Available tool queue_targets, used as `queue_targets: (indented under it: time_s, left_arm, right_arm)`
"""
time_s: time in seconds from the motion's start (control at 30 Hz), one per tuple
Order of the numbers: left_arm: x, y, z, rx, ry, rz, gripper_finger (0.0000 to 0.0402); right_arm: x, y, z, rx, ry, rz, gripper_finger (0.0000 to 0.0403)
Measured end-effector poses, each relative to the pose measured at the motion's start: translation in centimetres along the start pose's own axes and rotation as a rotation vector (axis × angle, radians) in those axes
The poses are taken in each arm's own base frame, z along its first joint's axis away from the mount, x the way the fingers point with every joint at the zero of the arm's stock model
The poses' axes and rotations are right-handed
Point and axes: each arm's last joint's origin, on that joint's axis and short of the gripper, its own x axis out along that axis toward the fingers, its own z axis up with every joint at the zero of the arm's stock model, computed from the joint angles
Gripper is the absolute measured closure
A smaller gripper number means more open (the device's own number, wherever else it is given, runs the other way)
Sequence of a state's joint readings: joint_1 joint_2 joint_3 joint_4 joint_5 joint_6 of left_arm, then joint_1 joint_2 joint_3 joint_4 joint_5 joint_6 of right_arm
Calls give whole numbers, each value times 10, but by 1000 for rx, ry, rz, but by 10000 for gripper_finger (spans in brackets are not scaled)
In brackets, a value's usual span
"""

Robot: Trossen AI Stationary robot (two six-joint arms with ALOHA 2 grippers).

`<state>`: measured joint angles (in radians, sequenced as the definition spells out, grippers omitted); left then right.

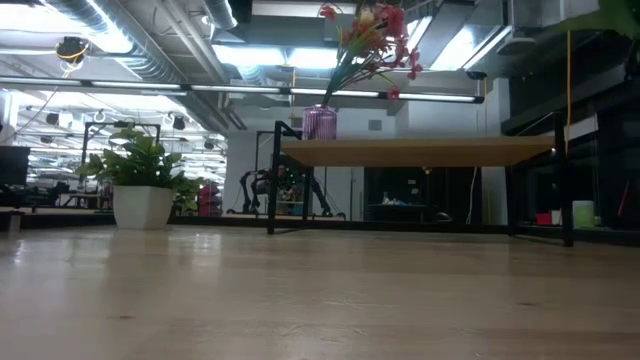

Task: Pick and place flowers into a vace then onto a shelf
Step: Put the orange flowers into the transparent vase, then put the transparent vase with the flowers on the shelf

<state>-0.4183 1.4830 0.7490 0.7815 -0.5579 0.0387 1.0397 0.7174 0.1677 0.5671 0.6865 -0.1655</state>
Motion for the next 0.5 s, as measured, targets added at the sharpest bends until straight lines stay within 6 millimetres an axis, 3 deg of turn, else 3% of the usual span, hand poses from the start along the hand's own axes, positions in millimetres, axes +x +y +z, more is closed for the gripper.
queue_targets:
  time_s: [0.3, 0.5]
  left_arm:
    - [0, 0, 0, 0, 0, -1, 398]
    - [0, 0, 0, 0, 0, -1, 399]
  right_arm:
    - [-14, -6, 4, 3, 5, 39, 223]
    - [-19, -9, 21, 21, 190, 72, 223]
